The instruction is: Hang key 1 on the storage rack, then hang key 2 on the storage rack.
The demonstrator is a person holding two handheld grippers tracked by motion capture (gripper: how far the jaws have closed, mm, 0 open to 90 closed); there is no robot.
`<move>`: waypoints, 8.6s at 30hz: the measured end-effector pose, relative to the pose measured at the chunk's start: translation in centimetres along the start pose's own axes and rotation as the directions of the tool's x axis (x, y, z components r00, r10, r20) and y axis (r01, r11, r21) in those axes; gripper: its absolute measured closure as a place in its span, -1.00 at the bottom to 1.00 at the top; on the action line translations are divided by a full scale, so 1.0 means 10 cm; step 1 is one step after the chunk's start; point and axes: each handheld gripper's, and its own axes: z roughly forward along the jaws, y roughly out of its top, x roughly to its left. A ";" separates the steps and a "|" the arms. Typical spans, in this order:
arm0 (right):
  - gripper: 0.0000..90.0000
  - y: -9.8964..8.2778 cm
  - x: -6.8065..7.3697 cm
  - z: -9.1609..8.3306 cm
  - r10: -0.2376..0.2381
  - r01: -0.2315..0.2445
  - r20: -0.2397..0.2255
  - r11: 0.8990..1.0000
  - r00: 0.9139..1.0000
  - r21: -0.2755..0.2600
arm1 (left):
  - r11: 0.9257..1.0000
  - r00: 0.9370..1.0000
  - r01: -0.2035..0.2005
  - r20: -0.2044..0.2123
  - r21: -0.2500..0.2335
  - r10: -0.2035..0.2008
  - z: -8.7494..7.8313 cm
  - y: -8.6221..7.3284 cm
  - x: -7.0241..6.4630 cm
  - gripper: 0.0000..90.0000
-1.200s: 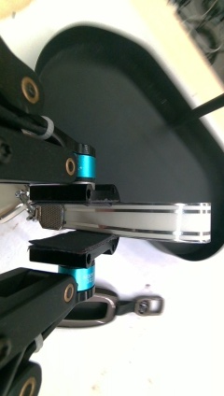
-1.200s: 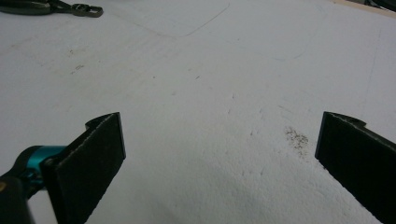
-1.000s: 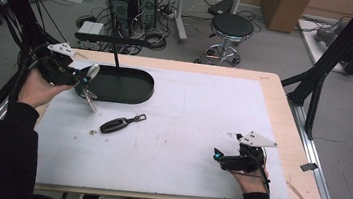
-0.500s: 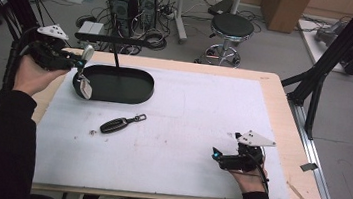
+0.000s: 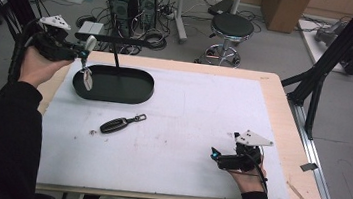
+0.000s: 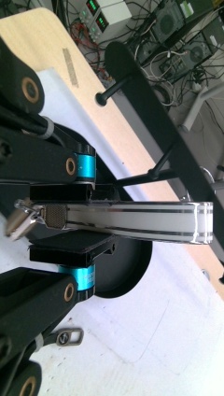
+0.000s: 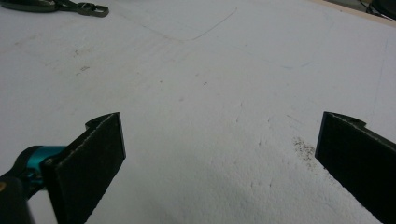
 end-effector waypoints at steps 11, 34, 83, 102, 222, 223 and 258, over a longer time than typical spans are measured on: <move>-0.98 -0.02 0.00 -0.04 0.008 -0.008 0.017 1.000 1.000 -0.004 | 0.999 1.000 -0.024 0.001 -0.038 0.025 -0.02 0.28 0.02 0.67; -0.98 -0.07 0.00 -0.07 0.013 -0.013 0.041 1.000 0.999 0.016 | 0.999 1.000 -0.012 -0.019 -0.052 0.011 0.14 0.72 0.09 0.67; -0.98 -0.09 -0.02 -0.08 0.006 -0.007 0.040 0.999 0.999 0.036 | 0.972 0.987 0.157 0.057 -0.176 -0.149 0.14 0.50 0.07 -0.96; -0.98 -0.08 -0.01 -0.06 0.005 -0.006 0.032 0.999 0.999 0.037 | 0.973 0.983 0.156 0.120 -0.172 -0.136 0.10 -0.08 -0.16 -0.96; -0.98 -0.11 0.02 -0.02 -0.031 0.029 0.023 0.997 0.999 0.067 | 0.888 0.914 -0.285 0.381 0.362 0.138 1.45 -0.79 -1.47 -0.29; -0.98 -0.11 0.02 -0.02 -0.029 0.028 0.021 0.997 0.999 0.069 | 0.889 0.922 -0.285 0.357 0.359 0.151 1.44 -0.79 -1.49 -0.22; -0.98 -0.11 0.04 0.00 -0.040 0.038 0.025 0.996 0.999 0.081 | 0.904 0.915 -0.313 0.348 0.292 0.205 1.37 -0.72 -1.54 0.88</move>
